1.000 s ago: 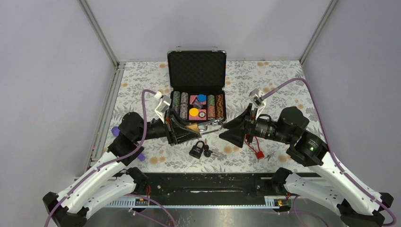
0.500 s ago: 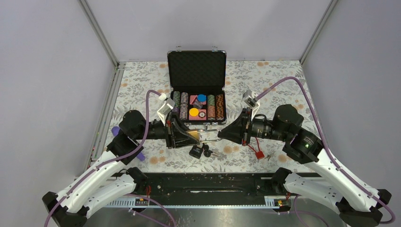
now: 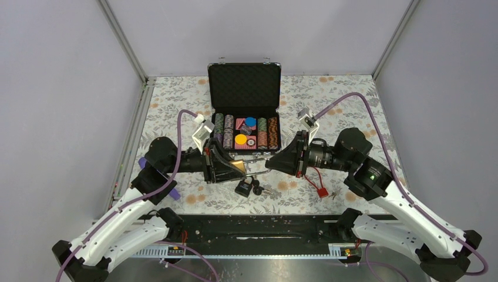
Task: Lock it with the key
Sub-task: Lock the lock.
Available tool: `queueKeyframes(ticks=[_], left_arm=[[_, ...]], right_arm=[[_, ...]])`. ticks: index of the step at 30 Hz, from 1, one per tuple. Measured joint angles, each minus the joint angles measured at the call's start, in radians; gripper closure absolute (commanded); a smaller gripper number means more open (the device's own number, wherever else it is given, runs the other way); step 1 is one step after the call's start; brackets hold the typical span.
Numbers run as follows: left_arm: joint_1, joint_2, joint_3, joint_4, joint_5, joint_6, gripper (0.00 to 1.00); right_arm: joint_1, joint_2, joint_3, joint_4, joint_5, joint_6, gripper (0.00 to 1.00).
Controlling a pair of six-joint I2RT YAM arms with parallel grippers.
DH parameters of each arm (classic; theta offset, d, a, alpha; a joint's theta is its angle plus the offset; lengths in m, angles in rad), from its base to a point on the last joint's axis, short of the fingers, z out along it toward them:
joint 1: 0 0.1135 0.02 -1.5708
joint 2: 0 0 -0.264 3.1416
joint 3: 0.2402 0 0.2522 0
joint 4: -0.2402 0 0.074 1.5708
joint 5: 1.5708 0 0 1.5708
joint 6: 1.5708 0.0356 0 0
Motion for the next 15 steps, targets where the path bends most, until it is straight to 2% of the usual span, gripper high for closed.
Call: queueKeyframes(ticks=[7, 15], left_arm=[[0.001, 0.017, 0.001, -0.011, -0.005, -0.008, 1.0], [-0.032, 0.095, 0.002, -0.15, 0.024, 0.0, 1.0]], right_arm=[[0.006, 0.023, -0.003, 0.042, 0.016, 0.017, 1.0], [0.056, 0.135, -0.002, 0.153, 0.118, -0.012, 1.0]])
